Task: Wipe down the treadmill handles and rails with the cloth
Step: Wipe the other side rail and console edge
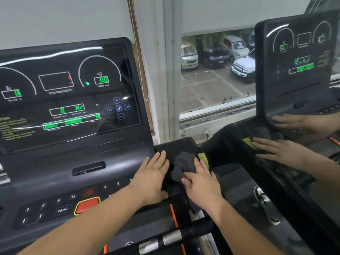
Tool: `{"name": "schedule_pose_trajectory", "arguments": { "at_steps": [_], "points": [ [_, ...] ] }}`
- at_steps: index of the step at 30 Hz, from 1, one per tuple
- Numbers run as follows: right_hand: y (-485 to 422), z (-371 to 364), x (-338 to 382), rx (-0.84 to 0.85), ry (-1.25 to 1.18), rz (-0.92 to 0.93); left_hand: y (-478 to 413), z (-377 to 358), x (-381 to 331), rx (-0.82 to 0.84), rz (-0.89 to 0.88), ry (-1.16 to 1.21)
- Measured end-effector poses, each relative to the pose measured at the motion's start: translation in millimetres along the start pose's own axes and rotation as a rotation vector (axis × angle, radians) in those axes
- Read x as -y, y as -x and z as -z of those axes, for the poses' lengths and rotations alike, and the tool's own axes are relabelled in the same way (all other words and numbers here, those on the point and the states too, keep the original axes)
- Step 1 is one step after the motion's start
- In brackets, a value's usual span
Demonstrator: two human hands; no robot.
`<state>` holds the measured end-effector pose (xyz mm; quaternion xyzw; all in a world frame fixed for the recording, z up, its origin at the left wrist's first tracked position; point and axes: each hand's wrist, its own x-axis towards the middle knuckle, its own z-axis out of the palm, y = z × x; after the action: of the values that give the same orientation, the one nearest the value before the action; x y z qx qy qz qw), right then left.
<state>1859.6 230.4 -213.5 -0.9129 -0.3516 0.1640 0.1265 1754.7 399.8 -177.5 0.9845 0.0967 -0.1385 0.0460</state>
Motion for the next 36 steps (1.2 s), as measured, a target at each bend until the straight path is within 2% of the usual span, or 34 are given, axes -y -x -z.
{"name": "schedule_pose_trajectory", "arguments": {
  "at_steps": [3, 5, 7, 9, 11, 13, 15, 17, 19, 22, 25, 27, 30, 33, 36],
  "points": [
    [24.7, -3.4, -22.8, 0.075, -0.049, 0.076, 3.8, -23.2, -18.1, -0.179, -0.212, 0.088],
    [28.3, -2.0, -36.8, 0.08, -0.247, 0.081, 4.0, -41.0, -29.9, -0.243, -0.282, 0.117],
    [26.2, 2.5, -45.9, -0.041, -0.6, 0.055, 4.4, -52.9, -36.7, -0.314, -0.265, 0.133],
    [18.8, 0.5, -58.4, -0.189, -0.759, 0.041, 4.1, -55.5, -43.0, -0.313, -0.232, 0.032],
    [9.5, 2.4, -62.1, -0.261, -0.7, 0.004, -3.7, -37.7, -47.6, -0.243, -0.145, -0.14],
    [-3.1, 9.2, -59.2, -0.202, -0.624, -0.078, -19.1, -15.1, -44.7, -0.181, 0.024, -0.253],
    [-14.9, 18.4, -56.9, -0.114, -0.538, -0.229, -32.0, 2.7, -50.0, -0.188, 0.13, -0.208],
    [-26.9, 23.9, -56.8, -0.042, -0.42, -0.337, -34.3, -7.8, -69.1, -0.213, 0.055, -0.108],
    [-33.8, 25.3, -58.4, 0.019, -0.37, -0.382, -26.9, -41.4, -91.0, -0.168, -0.012, 0.076],
    [-42.1, 27.8, -62.1, -0.038, -0.392, -0.386, -29.1, -81.0, -92.3, -0.166, -0.022, 0.116],
    [-53.2, 22.9, -68.3, -0.172, -0.532, -0.349, -51.9, -74.2, -71.2, -0.181, -0.03, 0.046],
    [-56.9, 17.4, -71.2, -0.178, -0.641, -0.338, -70.6, -61.1, -58.8, -0.12, -0.016, 0.063],
    [-59.1, 16.3, -81.3, -0.129, -0.823, -0.413, -96.1, -42.3, -49.8, -0.14, 0.009, 0.062],
    [-55.5, 21.9, -88.7, -0.001, -1.023, -0.5, -129.7, -30.2, -38.6, -0.221, 0.105, 0.023],
    [-48.3, 14.3, -93.0, 0.038, -0.987, -0.487, -164.7, -12.7, -8.1, -0.197, 0.235, -0.036]
  ]
}}
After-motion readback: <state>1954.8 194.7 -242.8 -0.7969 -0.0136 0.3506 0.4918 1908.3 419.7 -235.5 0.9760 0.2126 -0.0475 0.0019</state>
